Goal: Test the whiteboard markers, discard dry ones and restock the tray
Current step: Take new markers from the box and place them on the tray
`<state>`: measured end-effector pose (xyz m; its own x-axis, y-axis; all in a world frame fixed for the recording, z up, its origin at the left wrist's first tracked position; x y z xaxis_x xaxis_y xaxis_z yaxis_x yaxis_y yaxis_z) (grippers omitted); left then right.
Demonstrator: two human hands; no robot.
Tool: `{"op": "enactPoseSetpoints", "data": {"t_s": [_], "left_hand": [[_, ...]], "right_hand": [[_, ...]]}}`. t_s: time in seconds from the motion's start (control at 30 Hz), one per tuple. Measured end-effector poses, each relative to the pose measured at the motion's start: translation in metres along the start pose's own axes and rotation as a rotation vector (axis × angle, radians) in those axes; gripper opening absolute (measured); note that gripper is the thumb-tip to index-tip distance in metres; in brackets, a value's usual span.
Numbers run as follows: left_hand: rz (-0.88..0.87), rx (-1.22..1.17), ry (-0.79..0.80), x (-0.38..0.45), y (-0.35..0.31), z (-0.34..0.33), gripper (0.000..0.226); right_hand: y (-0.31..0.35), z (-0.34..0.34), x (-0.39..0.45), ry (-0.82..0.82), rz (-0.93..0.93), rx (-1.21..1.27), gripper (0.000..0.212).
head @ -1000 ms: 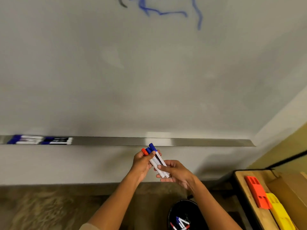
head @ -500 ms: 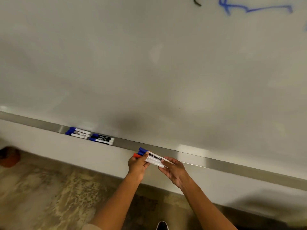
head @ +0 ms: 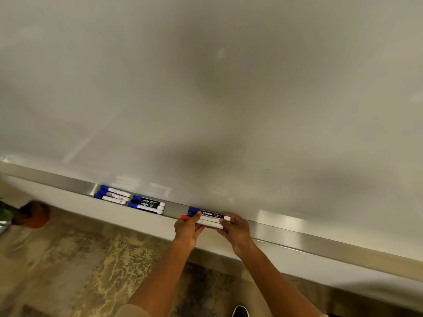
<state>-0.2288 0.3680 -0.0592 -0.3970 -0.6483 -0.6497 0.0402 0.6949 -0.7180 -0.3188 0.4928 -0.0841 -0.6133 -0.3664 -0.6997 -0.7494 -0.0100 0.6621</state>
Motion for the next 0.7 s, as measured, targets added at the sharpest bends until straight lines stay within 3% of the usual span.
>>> {"op": "enactPoseSetpoints", "data": {"t_s": [0.23, 0.37, 0.5, 0.7], "left_hand": [[0.133, 0.097, 0.119, 0.029, 0.002, 0.002, 0.018], [0.115, 0.31, 0.163, 0.046, -0.013, 0.015, 0.021], [-0.043, 0.536, 0.132, 0.06, -0.046, 0.032, 0.032], [-0.505, 0.897, 0.045, 0.079, -0.11, 0.079, 0.033]], "right_hand": [[0.001, 0.001, 0.013, -0.158, 0.089, -0.055, 0.02], [-0.008, -0.003, 0.014, -0.382, 0.139, -0.184, 0.013], [-0.01, -0.017, 0.001, -0.576, 0.229, -0.262, 0.027], [-0.01, -0.041, -0.017, -0.764, 0.37, -0.394, 0.052]]}}
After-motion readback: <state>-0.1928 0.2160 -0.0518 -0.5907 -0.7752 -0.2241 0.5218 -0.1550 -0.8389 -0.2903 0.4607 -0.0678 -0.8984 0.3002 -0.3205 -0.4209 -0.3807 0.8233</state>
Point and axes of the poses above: each hand's wrist, its own x-axis towards the middle knuckle, its own z-axis out of the back of the hand, y = z × x, the point moved 3 cm from there along x, towards the middle knuckle, and after that the axes turned 4 degrees about -z, right-handed, at the moved point
